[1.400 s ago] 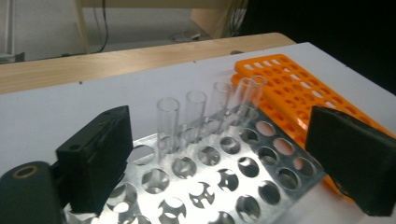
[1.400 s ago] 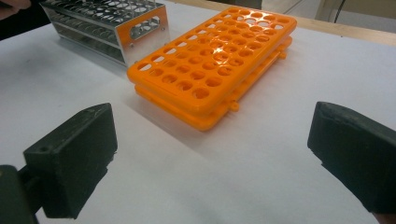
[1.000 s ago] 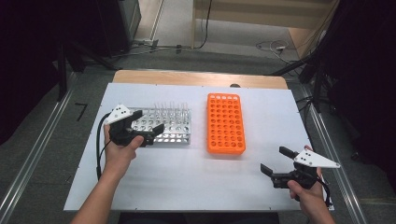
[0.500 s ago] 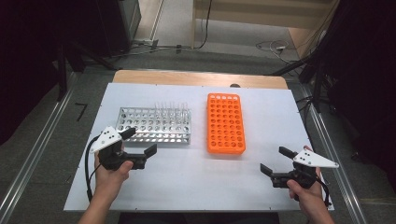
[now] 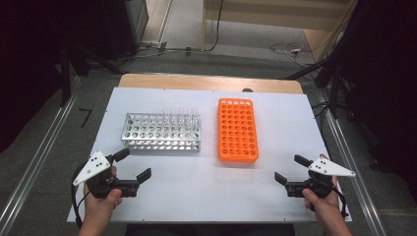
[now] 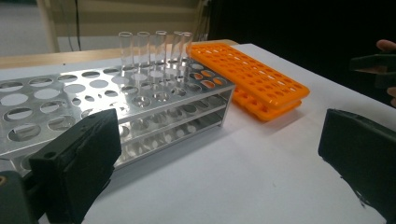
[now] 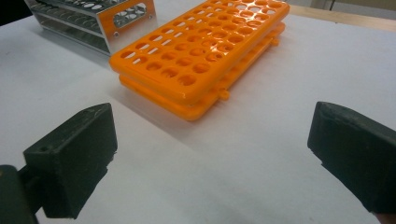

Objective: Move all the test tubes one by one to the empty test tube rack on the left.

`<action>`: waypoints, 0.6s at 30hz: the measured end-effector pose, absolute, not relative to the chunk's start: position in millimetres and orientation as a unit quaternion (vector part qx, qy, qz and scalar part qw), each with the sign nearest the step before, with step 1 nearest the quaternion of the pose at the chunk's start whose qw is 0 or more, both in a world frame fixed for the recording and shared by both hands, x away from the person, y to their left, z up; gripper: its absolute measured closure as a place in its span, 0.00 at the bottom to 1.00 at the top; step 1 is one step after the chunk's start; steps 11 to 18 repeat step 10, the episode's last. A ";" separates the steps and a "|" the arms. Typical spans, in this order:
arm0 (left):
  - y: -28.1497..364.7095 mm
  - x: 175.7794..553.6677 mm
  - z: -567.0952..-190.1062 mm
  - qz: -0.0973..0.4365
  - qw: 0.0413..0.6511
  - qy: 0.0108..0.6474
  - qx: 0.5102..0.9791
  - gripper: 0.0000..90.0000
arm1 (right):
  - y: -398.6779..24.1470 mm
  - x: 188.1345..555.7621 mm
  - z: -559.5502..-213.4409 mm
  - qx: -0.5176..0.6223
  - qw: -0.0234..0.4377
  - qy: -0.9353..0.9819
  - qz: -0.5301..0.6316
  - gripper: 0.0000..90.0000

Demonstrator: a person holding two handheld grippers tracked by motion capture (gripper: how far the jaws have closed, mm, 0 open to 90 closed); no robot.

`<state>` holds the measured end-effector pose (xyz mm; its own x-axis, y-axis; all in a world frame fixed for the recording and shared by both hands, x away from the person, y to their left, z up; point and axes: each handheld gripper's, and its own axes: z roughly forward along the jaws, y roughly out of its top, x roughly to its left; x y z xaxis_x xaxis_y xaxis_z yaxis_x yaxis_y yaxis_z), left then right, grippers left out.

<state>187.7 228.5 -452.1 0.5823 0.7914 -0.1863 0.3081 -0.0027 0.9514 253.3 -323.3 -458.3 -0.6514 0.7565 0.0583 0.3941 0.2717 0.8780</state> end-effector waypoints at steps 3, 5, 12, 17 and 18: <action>232.9 187.1 -454.9 0.209 0.577 0.405 0.678 0.00 | -327.4 254.8 -460.4 0.378 0.195 0.771 0.473 0.00; 233.9 187.6 -455.8 0.208 0.578 0.409 0.675 0.00 | -330.1 255.8 -461.2 0.383 0.195 0.769 0.473 0.00; 233.6 189.8 -456.8 0.208 0.576 0.414 0.674 0.00 | -331.9 256.4 -462.1 0.382 0.194 0.768 0.476 0.00; 233.6 189.8 -456.8 0.208 0.576 0.414 0.674 0.00 | -331.9 256.4 -462.1 0.382 0.194 0.768 0.476 0.00; 233.6 189.8 -456.8 0.208 0.576 0.414 0.674 0.00 | -331.9 256.4 -462.1 0.382 0.194 0.768 0.476 0.00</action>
